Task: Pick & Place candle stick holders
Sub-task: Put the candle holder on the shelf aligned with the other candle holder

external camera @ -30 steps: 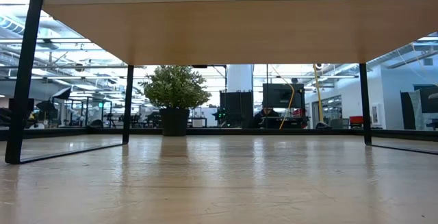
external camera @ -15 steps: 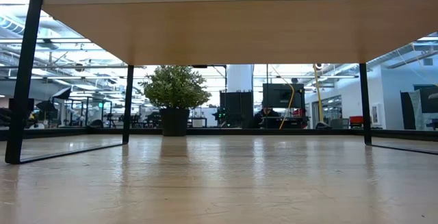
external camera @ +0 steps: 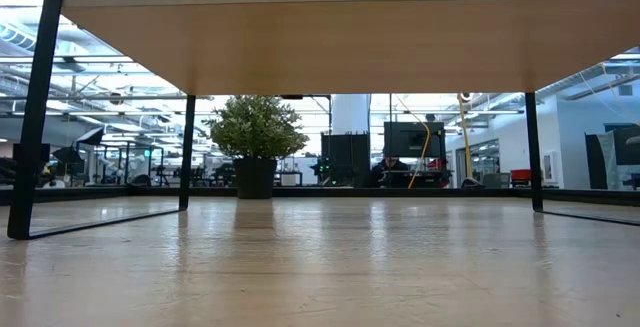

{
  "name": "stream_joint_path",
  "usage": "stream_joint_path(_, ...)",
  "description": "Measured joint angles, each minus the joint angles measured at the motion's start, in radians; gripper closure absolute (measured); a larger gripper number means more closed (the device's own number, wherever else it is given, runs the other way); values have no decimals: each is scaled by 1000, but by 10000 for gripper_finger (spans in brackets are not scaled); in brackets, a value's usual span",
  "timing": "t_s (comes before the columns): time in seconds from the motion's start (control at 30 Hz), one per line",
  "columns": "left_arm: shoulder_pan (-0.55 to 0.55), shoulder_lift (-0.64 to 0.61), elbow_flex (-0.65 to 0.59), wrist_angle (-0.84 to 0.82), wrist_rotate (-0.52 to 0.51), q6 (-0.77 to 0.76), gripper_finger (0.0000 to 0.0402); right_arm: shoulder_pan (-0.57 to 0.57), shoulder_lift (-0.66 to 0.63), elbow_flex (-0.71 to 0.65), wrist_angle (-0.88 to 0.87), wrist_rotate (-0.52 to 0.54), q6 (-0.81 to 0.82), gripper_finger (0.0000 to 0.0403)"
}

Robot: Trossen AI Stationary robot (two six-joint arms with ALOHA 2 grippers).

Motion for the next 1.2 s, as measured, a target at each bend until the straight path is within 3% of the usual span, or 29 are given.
stream_joint_path(1.2, 0, -1, 0, -4, 19, 3, 241, -28, 52, 0, -69, 0, 62, 391)
